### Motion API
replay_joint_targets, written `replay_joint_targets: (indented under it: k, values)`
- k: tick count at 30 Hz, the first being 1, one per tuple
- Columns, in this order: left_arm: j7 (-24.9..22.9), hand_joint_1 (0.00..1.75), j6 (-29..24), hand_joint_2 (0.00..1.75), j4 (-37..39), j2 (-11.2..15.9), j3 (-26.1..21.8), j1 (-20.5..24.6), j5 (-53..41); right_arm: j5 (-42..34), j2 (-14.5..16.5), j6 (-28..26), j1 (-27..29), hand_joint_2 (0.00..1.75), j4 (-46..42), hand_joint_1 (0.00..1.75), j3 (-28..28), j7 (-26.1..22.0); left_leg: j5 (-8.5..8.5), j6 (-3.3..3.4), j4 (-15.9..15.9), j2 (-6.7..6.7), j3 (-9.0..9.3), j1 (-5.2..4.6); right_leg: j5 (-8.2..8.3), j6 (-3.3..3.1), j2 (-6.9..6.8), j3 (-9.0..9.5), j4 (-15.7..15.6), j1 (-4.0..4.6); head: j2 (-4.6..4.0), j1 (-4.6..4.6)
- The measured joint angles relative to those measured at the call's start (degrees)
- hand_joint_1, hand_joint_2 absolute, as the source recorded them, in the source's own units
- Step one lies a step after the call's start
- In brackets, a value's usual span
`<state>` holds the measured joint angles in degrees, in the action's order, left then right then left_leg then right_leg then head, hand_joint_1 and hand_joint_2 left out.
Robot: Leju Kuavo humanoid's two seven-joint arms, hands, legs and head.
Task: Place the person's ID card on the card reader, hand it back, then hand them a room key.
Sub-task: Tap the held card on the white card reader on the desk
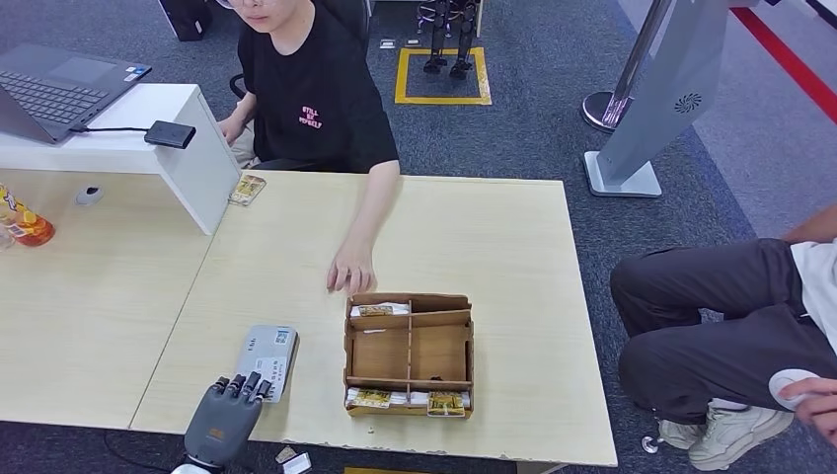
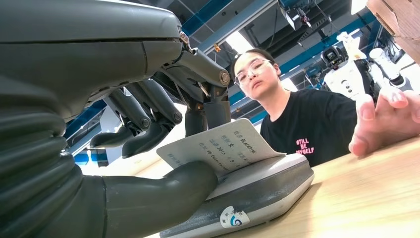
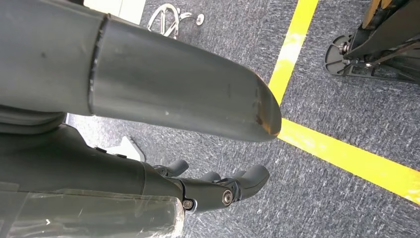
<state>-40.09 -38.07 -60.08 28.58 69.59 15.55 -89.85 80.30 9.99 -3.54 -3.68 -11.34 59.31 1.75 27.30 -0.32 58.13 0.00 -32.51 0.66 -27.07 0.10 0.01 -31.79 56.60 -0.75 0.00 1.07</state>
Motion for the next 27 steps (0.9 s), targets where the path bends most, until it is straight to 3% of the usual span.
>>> replay_joint_targets:
  k: [16, 27]
  values:
    - [-0.07, 1.75, 0.0, 1.75, -1.78, 0.15, -0.06, 0.91, 0.02, -0.51, -0.02, -0.15, 0.03, 0.0, 0.0, 0.0, -0.06, 0.03, -0.04, 0.03, 0.02, -0.01, 0.09, 0.0, 0.02, -0.01, -0.01, 0.02, 0.0, 0.0, 0.0, 0.01]
    - [-0.04, 1.75, -0.02, 1.75, -16.94, 0.76, -0.36, 10.37, 0.02, -0.85, -0.02, -0.51, 0.05, 0.0, 0.0, 0.0, -0.06, 0.28, -0.15, 0.08, 0.05, -0.01, -0.12, -0.01, 0.2, 0.0, 0.02, -0.17, 0.0, -0.01, 0.0, 0.0]
